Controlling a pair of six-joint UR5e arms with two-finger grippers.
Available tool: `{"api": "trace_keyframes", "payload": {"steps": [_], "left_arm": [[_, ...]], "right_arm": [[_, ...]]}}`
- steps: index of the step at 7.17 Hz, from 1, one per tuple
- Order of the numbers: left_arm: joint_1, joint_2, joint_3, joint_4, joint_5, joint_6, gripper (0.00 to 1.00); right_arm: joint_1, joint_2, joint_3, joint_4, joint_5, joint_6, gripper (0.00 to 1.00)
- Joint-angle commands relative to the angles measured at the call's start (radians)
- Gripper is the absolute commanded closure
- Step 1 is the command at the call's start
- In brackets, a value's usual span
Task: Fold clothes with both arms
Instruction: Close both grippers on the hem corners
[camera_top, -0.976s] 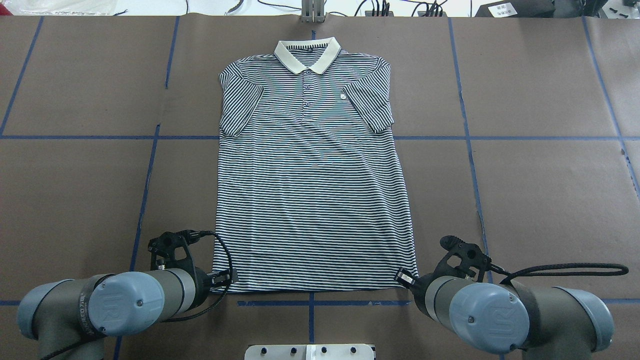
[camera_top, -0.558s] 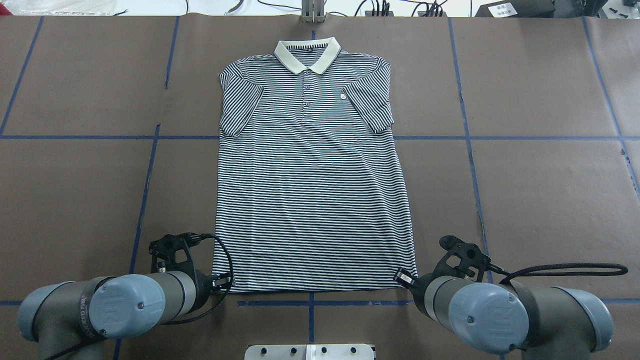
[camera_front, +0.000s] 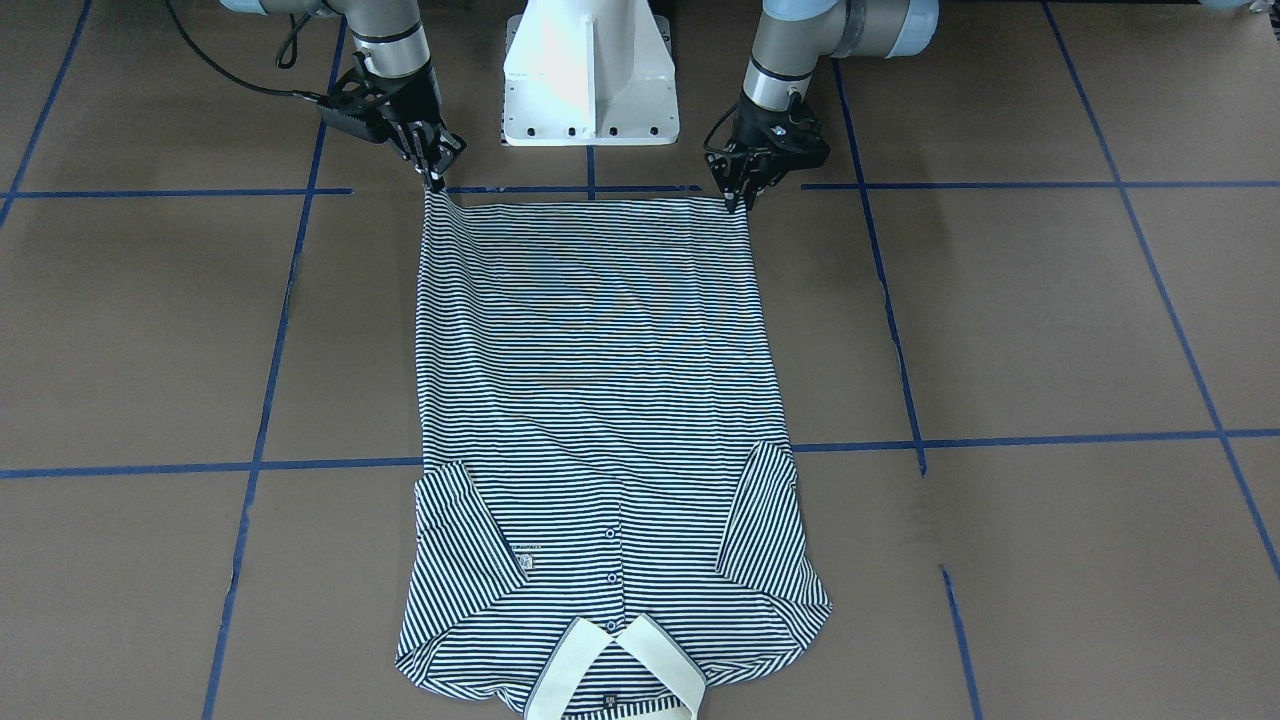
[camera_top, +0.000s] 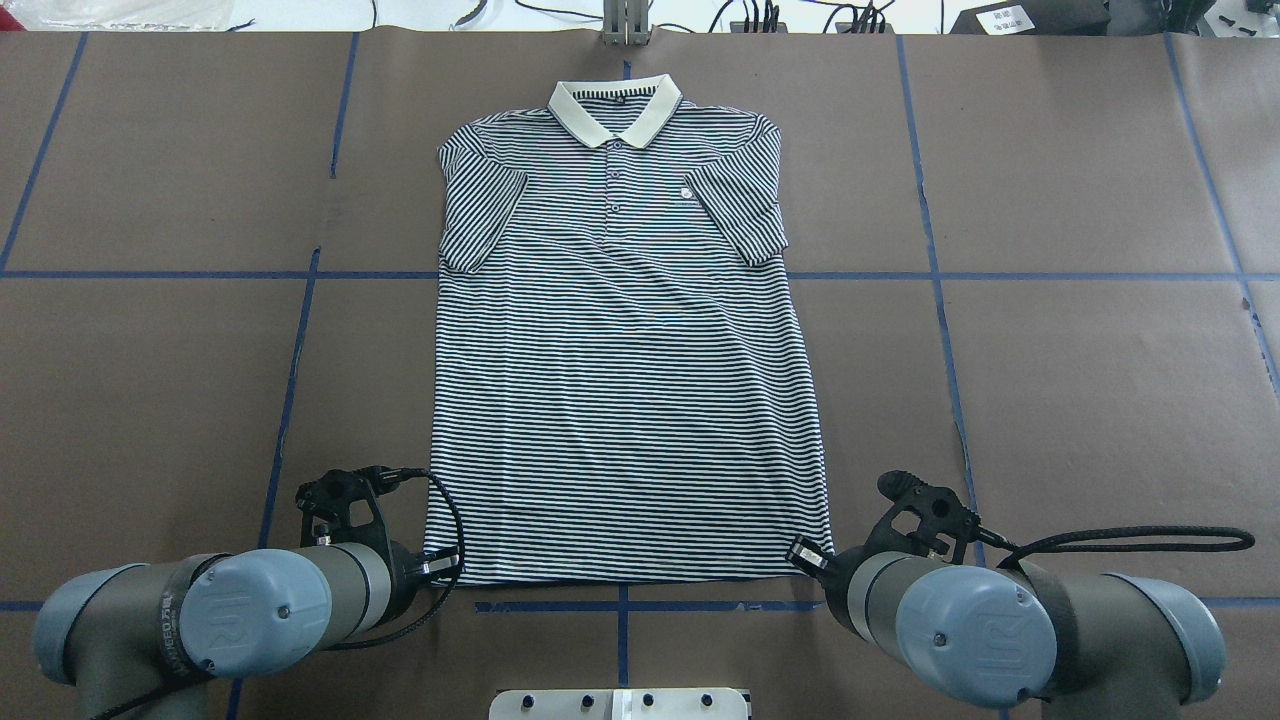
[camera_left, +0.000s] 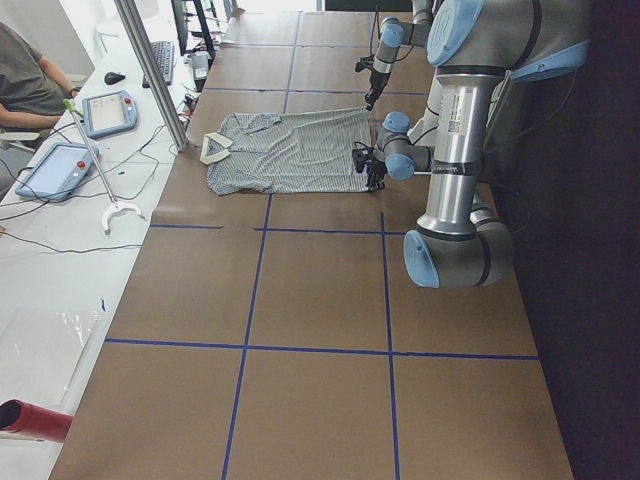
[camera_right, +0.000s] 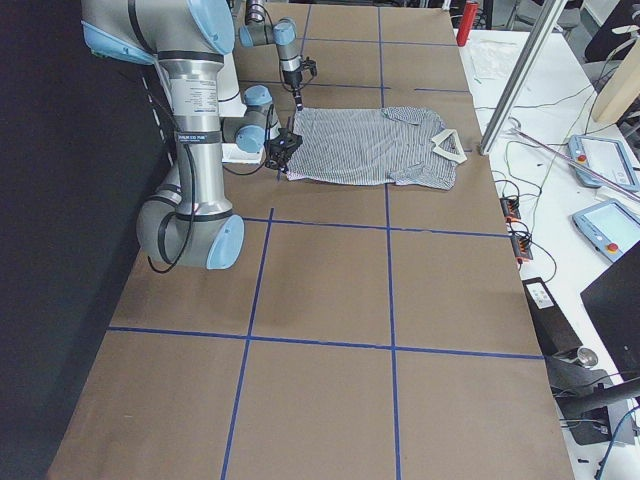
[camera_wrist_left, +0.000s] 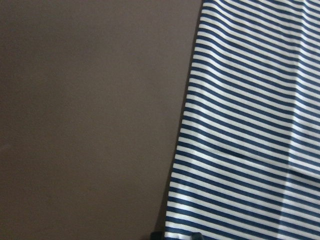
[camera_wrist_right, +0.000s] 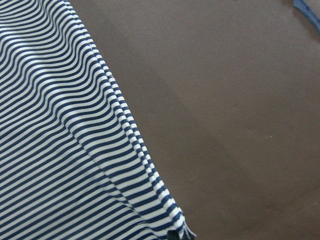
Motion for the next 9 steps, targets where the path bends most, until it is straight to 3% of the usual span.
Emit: {"api": "trace_keyframes", "payload": {"steps": [1, 4, 9], "left_arm": [[0.002, 0.012, 0.000, 0.000, 0.000, 0.000, 0.62], [0.003, 0.026, -0.029, 0.000, -0.005, 0.000, 0.68], [0.009, 0.028, -0.025, 0.000, -0.003, 0.000, 0.69]], "right_arm": [[0.000, 0.001, 0.000, 0.001, 0.000, 0.000, 1.00], [0.000, 0.003, 0.000, 0.000, 0.000, 0.000, 1.00], [-0.002, -0.002, -0.003, 0.000, 0.000, 0.000, 1.00]]}}
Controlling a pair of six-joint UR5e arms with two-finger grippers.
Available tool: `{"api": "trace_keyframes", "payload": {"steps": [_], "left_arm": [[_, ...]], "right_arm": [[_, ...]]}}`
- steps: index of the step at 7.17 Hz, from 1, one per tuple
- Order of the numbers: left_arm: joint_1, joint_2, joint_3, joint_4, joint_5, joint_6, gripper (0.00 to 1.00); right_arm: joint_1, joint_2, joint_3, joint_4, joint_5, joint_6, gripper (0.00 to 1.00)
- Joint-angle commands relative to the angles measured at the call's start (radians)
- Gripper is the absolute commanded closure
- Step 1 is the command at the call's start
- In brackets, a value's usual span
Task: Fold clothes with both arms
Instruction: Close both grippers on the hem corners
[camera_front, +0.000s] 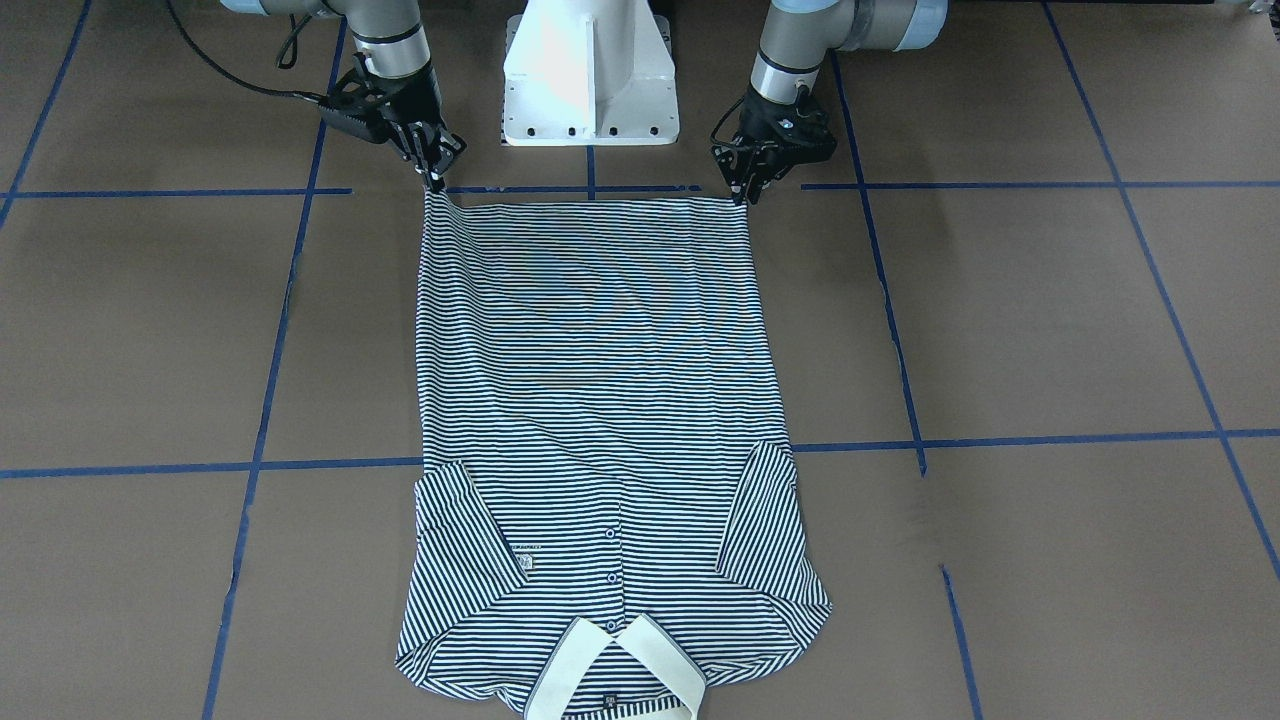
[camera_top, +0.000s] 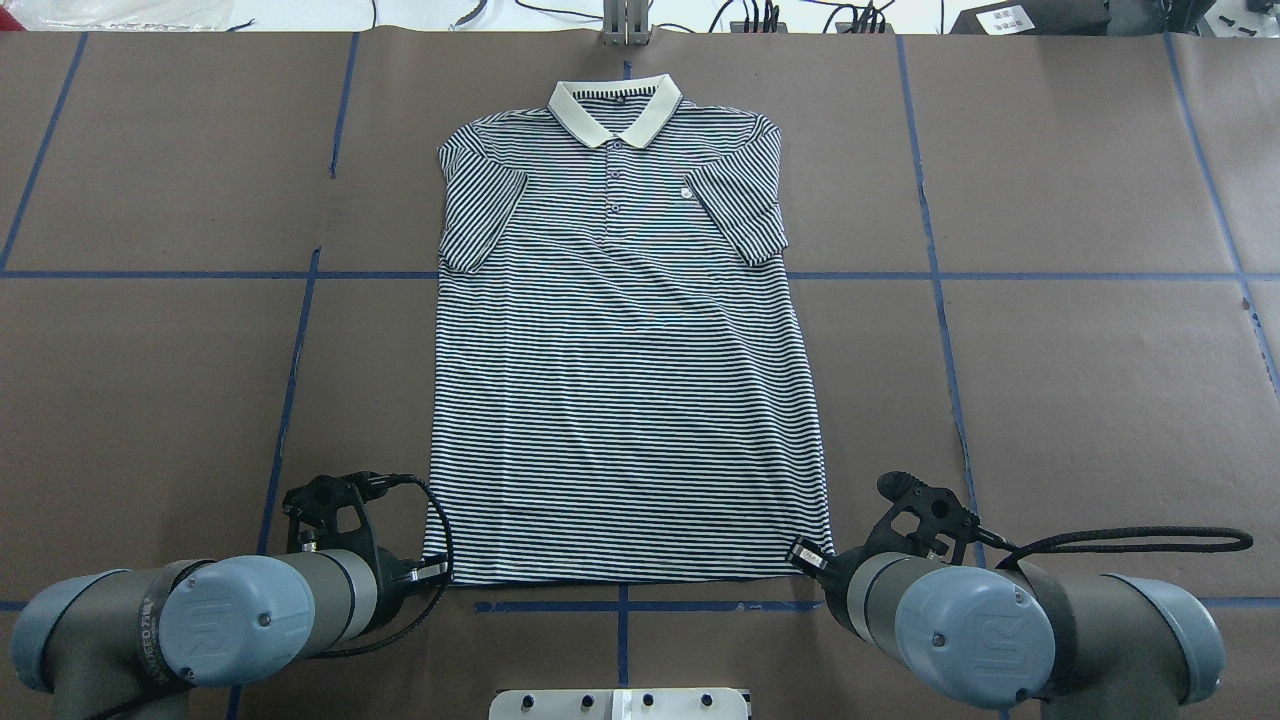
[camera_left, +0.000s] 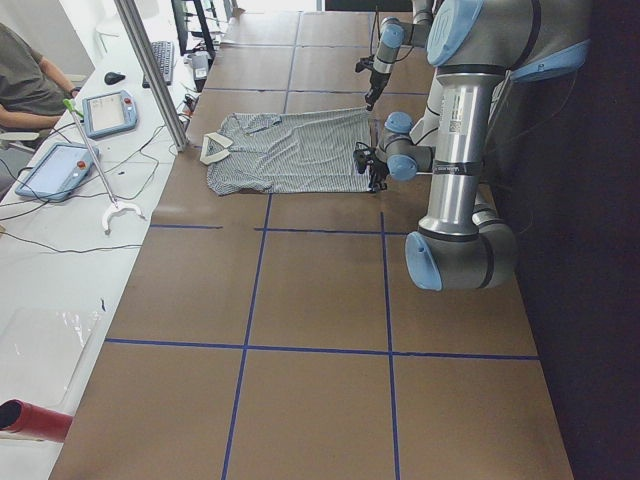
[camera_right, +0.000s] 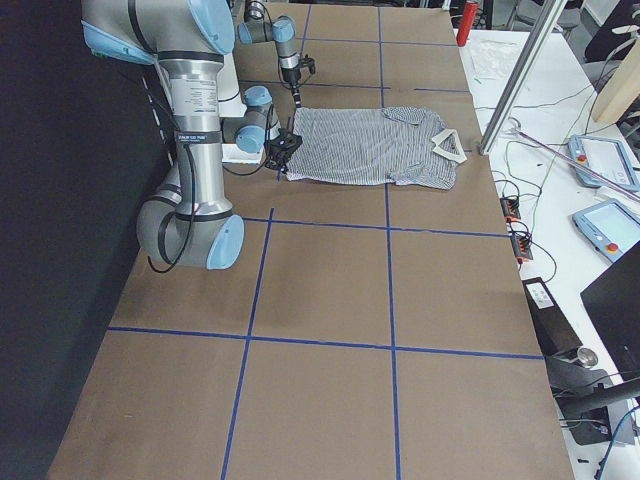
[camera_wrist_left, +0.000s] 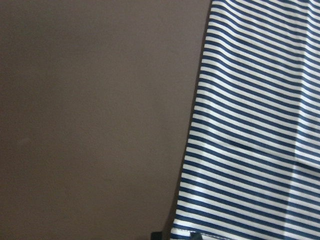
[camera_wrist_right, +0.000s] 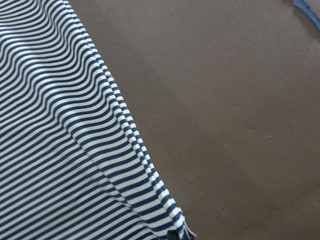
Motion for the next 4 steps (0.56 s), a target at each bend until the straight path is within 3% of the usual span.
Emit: {"api": "trace_keyframes", "payload": {"steps": [1, 2, 4], "left_arm": [[0.004, 0.000, 0.003, 0.000, 0.000, 0.000, 0.69], [0.006, 0.000, 0.005, 0.000, -0.001, 0.000, 0.75], [0.006, -0.001, 0.002, 0.000, -0.001, 0.002, 1.00]], "right_arm": [[0.000, -0.001, 0.000, 0.000, 0.000, 0.000, 1.00], [0.000, 0.002, 0.000, 0.000, 0.000, 0.000, 1.00], [0.000, 0.003, 0.000, 0.000, 0.000, 0.000, 1.00]]}}
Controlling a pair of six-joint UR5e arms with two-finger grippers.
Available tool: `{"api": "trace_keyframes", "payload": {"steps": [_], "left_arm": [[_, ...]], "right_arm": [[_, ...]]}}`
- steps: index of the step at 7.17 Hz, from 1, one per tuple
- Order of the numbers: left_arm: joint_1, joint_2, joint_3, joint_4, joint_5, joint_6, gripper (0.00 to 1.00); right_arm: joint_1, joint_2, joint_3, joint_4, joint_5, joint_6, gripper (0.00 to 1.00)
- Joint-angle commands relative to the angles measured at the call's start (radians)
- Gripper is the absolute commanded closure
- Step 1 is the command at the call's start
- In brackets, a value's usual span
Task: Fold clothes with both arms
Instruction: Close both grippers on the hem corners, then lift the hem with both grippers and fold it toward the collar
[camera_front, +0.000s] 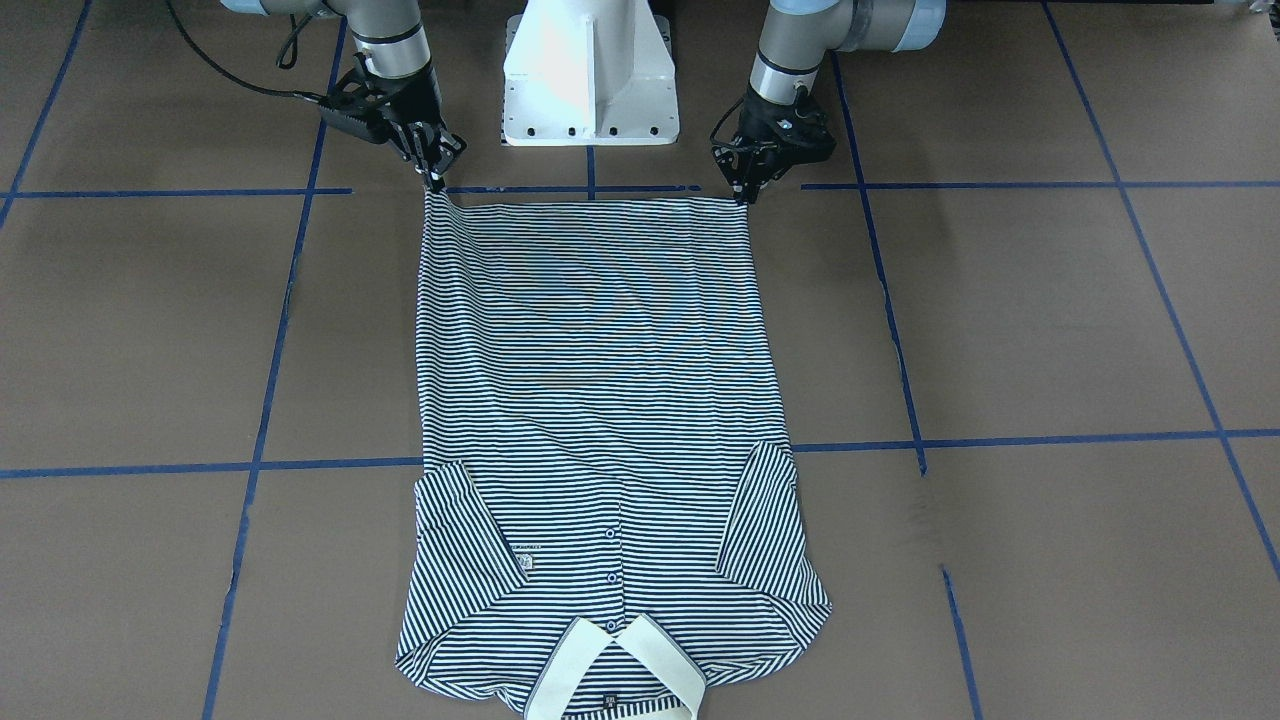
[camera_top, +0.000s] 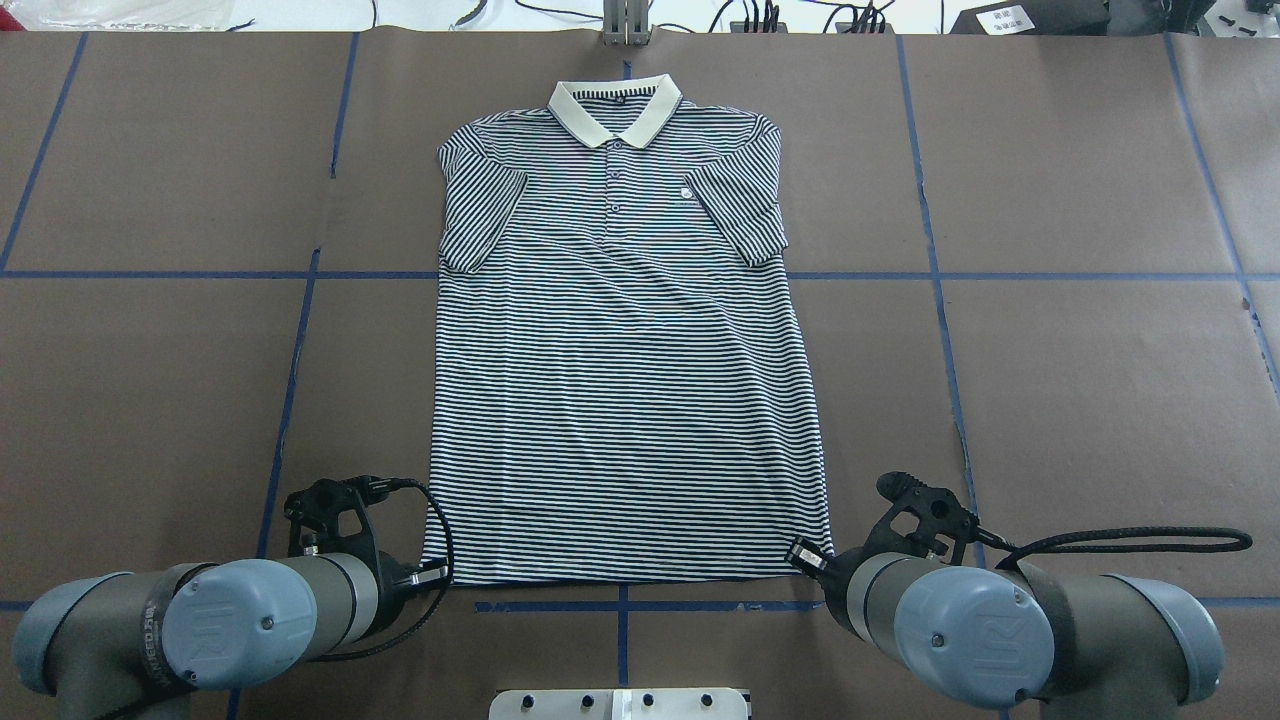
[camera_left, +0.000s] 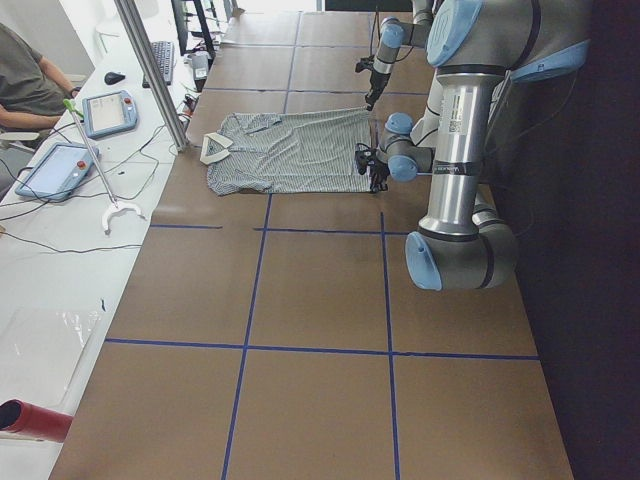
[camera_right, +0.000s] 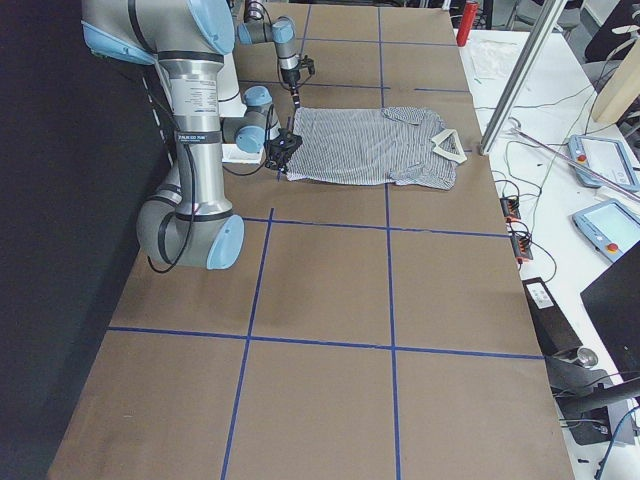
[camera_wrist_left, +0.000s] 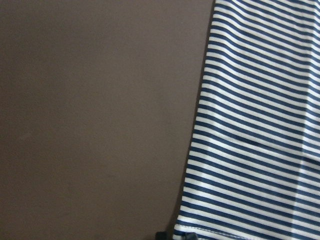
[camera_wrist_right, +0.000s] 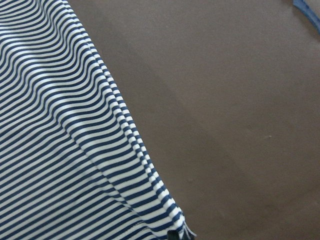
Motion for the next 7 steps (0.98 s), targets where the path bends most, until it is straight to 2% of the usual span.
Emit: {"api": "trace_keyframes", "payload": {"steps": [1, 3, 4, 5, 6, 7], "left_arm": [[-0.001, -0.001, -0.014, 0.000, -0.002, 0.001, 1.00], [-0.001, 0.025, -0.113, 0.041, -0.006, 0.001, 1.00], [0.020, 0.073, -0.193, 0.075, -0.008, -0.002, 1.00], [0.060, 0.119, -0.257, 0.077, -0.006, -0.043, 1.00], [0.086, 0.120, -0.284, 0.080, -0.008, -0.083, 1.00], [0.100, 0.118, -0.296, 0.078, -0.029, -0.147, 1.00]], "right_arm": [[0.000, 0.003, 0.000, 0.001, 0.000, 0.000, 1.00], [-0.002, -0.001, 0.015, 0.002, 0.000, 0.000, 1.00], [-0.029, -0.011, 0.050, 0.000, -0.003, 0.002, 1.00], [-0.066, -0.050, 0.140, -0.052, -0.002, 0.002, 1.00], [-0.102, -0.084, 0.225, -0.128, 0.000, 0.003, 1.00], [-0.121, -0.092, 0.257, -0.162, 0.003, 0.029, 1.00]]}}
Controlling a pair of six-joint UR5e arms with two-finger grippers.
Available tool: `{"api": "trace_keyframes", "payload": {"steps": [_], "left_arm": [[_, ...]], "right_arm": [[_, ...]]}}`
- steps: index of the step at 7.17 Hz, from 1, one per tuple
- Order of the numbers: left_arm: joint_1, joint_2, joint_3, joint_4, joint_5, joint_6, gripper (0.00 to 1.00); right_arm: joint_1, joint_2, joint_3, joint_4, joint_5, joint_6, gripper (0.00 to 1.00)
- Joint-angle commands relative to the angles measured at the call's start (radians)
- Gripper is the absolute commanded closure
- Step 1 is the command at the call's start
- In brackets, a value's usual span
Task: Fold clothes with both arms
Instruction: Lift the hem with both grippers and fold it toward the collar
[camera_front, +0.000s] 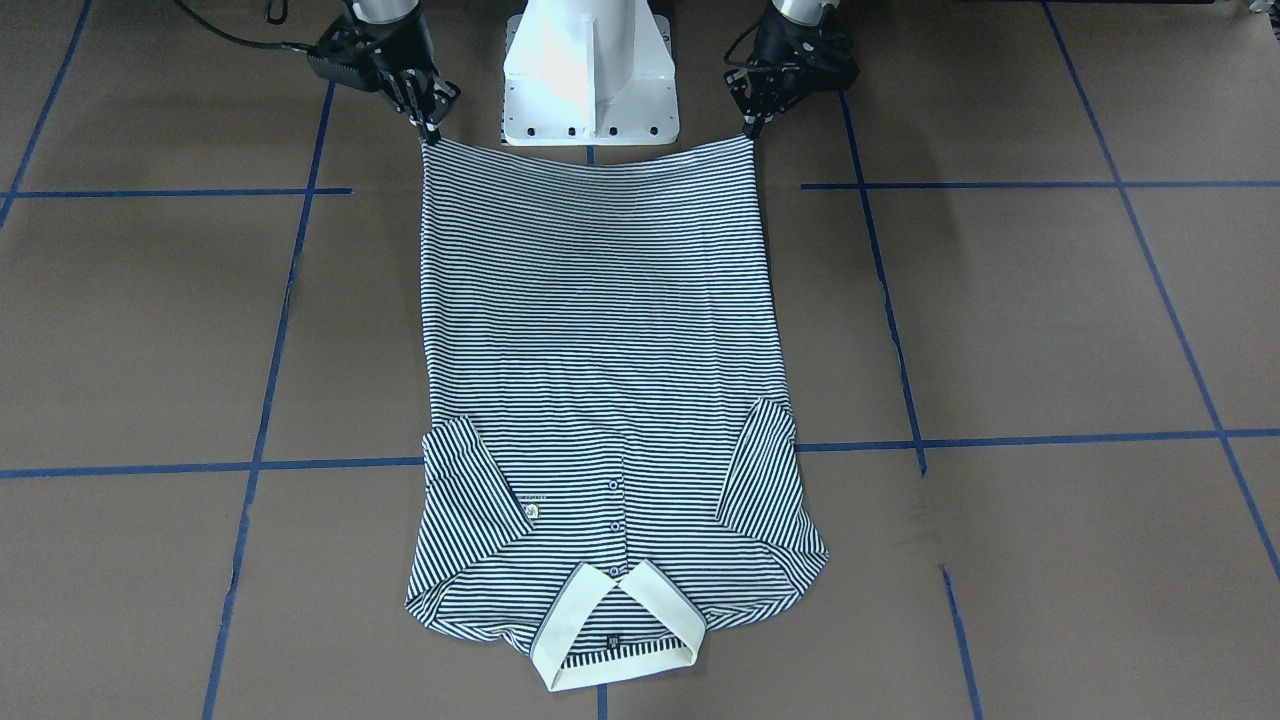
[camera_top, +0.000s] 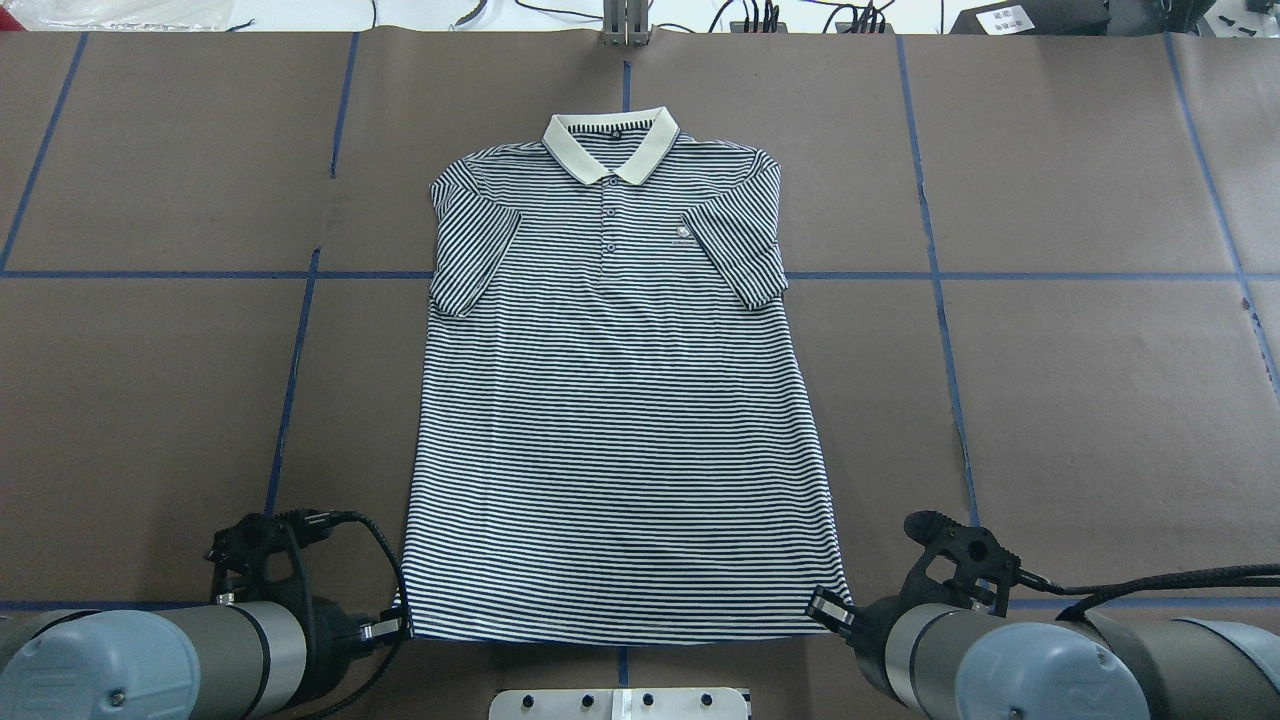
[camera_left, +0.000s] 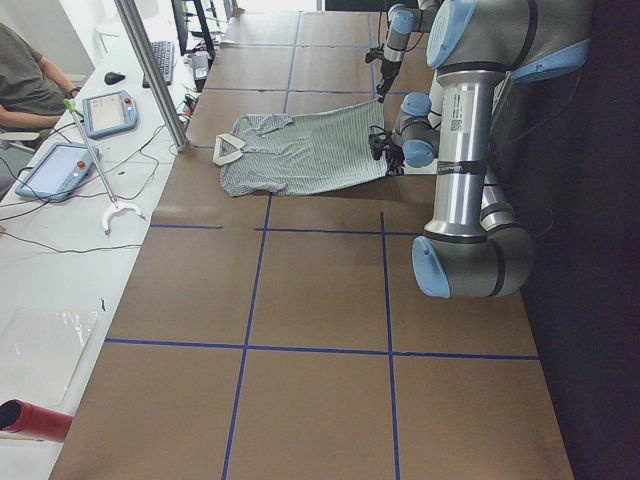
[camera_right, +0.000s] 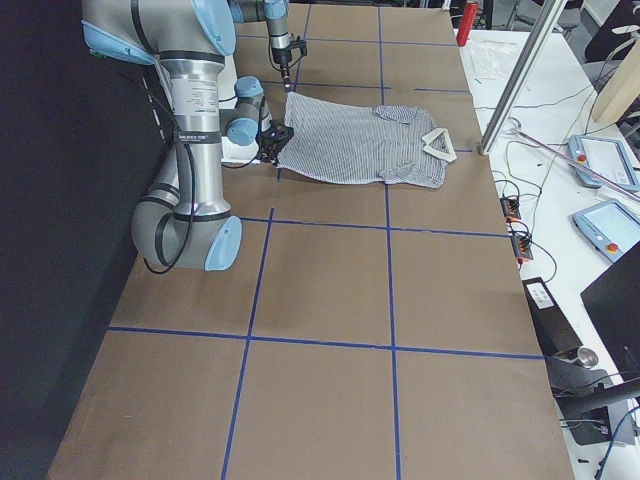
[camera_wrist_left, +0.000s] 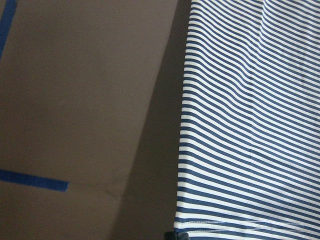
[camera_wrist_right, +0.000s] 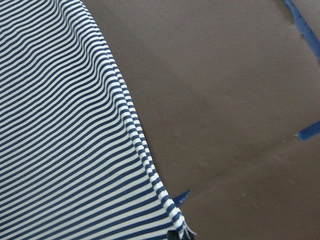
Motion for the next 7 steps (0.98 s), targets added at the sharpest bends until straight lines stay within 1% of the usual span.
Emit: {"api": "trace_keyframes", "payload": {"steps": [1, 2, 3, 4, 5, 6, 7], "left_arm": [[0.023, 0.009, -0.059, 0.006, -0.030, -0.080, 1.00], [0.021, -0.006, -0.057, 0.006, -0.038, -0.100, 1.00], [-0.029, -0.021, -0.049, 0.008, -0.049, -0.078, 1.00], [-0.113, -0.059, -0.037, 0.017, -0.049, -0.017, 1.00], [-0.212, -0.108, -0.003, 0.054, -0.050, 0.084, 1.00], [-0.327, -0.186, 0.076, 0.055, -0.053, 0.193, 1.00], [-0.418, -0.257, 0.188, 0.054, -0.055, 0.263, 1.00]], "right_arm": [[-0.035, -0.020, 0.078, -0.059, 0.001, 0.027, 1.00], [0.003, -0.010, 0.089, -0.059, -0.011, 0.027, 1.00], [0.063, 0.005, 0.081, -0.057, -0.017, 0.019, 1.00], [0.146, 0.041, 0.062, -0.059, -0.012, -0.010, 1.00], [0.230, 0.093, 0.020, -0.057, -0.005, -0.117, 1.00], [0.313, 0.180, -0.068, -0.059, 0.004, -0.195, 1.00], [0.396, 0.270, -0.209, -0.051, 0.032, -0.238, 1.00]]}}
